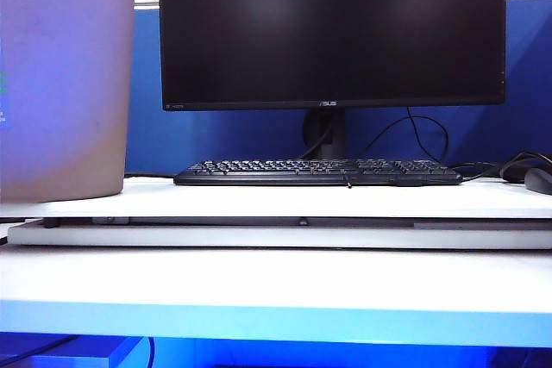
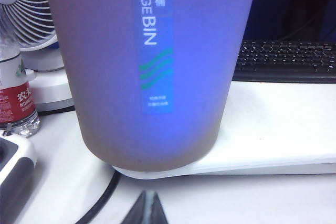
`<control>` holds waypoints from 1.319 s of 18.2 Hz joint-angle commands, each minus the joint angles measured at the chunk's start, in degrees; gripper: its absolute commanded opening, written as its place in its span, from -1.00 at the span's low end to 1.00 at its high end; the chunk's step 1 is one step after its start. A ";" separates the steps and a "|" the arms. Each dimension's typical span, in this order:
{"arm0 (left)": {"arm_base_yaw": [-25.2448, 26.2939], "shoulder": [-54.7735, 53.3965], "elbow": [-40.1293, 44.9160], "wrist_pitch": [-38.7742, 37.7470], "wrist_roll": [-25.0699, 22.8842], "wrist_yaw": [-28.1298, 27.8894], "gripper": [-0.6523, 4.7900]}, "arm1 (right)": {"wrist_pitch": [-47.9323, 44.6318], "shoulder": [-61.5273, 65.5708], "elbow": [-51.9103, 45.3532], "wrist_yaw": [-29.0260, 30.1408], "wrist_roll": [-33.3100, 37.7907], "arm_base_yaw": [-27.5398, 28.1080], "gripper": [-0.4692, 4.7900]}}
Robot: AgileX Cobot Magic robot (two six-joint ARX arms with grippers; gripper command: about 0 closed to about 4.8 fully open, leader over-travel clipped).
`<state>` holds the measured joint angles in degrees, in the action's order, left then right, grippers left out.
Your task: Pick up all paper balls from the table and place them in the pink trash can.
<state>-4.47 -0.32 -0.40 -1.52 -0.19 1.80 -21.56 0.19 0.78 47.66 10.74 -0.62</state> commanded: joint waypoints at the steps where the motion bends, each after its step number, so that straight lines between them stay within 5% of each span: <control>1: 0.02 0.13 -0.02 0.33 0.20 0.17 -0.77 | 0.81 -0.09 -0.63 0.28 0.17 -0.87 -0.84; 15: 0.02 0.13 -0.02 0.31 0.20 0.15 -0.77 | 3.37 -0.09 -0.63 -0.90 0.28 4.46 -0.84; 17: 0.02 0.13 -0.02 0.31 0.20 0.15 -0.77 | 5.64 -0.09 -0.63 -7.93 0.00 4.59 -0.84; 21: 0.02 0.13 -0.02 0.31 0.20 0.15 -0.77 | 17.68 -0.11 -0.63 -38.16 0.85 4.61 -0.84; 24: 0.00 0.13 -0.02 0.31 0.20 0.15 -0.77 | 20.24 -0.11 -0.63 -47.98 0.52 6.10 -0.84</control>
<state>-4.47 -0.32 -0.40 -1.54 -0.16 1.80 -0.91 0.16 0.47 1.45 11.35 5.13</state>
